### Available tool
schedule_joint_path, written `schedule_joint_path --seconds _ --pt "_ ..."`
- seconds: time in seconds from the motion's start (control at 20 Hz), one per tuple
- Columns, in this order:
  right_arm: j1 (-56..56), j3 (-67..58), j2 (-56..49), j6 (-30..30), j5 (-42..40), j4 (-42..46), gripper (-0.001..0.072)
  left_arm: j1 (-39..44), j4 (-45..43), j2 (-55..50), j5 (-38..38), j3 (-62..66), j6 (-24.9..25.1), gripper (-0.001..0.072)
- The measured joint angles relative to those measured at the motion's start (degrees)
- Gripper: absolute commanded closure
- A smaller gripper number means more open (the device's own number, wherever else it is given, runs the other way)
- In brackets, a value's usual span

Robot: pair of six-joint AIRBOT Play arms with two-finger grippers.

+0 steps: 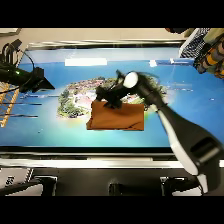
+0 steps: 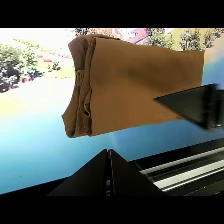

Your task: Fold the clothes and pants, and hang the long-sleeved shirts on hangers.

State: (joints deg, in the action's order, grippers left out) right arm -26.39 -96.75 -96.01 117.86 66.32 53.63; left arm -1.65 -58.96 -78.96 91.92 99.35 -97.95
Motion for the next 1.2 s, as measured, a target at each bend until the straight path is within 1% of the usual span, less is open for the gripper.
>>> schedule_joint_path --seconds 0.1,0.25,0.4,0.5,0.55,0.6,0.75,0.9,1.0,1.05,1.2 --pt "6.29 0.00 3.82 -4.52 4.35 1.88 0.0212 0.00 -0.02 0.00 0.00 0.00 -0.02 0.0692" --pt "17.44 0.66 8.83 -11.76 10.34 7.67 0.0211 0.00 0.00 0.02 0.02 0.00 -0.02 0.0691" --pt "27.76 4.98 10.54 -18.53 13.00 8.55 0.0210 0.00 0.00 0.04 0.09 0.00 -0.02 0.0692" --pt "32.63 10.49 10.40 -22.95 12.96 6.34 0.0208 0.00 0.00 0.04 0.09 0.00 0.00 0.0691" --pt "34.23 13.81 10.01 -25.18 12.33 4.96 0.0193 0.00 0.00 0.04 0.09 0.00 -0.02 0.0692" --pt "35.21 16.92 9.49 -27.26 11.58 3.61 0.0135 0.00 0.00 0.04 0.09 0.00 -0.02 0.0692" --pt "36.70 25.83 7.15 -34.18 8.15 -2.36 0.0133 0.00 0.00 0.04 0.07 0.00 0.00 0.0692" --pt "37.20 31.08 4.66 -39.95 4.66 -9.29 0.0134 0.00 0.00 0.04 0.07 0.00 0.00 0.0692" --pt "37.33 32.59 3.17 -42.05 2.82 -12.31 0.0143 0.00 0.00 0.04 0.04 0.00 0.00 0.0692" --pt "37.38 33.03 2.45 -42.60 2.16 -13.27 0.0171 0.00 0.00 0.04 0.00 0.00 0.00 0.0692" --pt "36.72 33.75 0.61 -43.78 1.07 -15.37 0.0173 0.00 0.00 -0.02 -0.52 0.00 0.04 0.0692"
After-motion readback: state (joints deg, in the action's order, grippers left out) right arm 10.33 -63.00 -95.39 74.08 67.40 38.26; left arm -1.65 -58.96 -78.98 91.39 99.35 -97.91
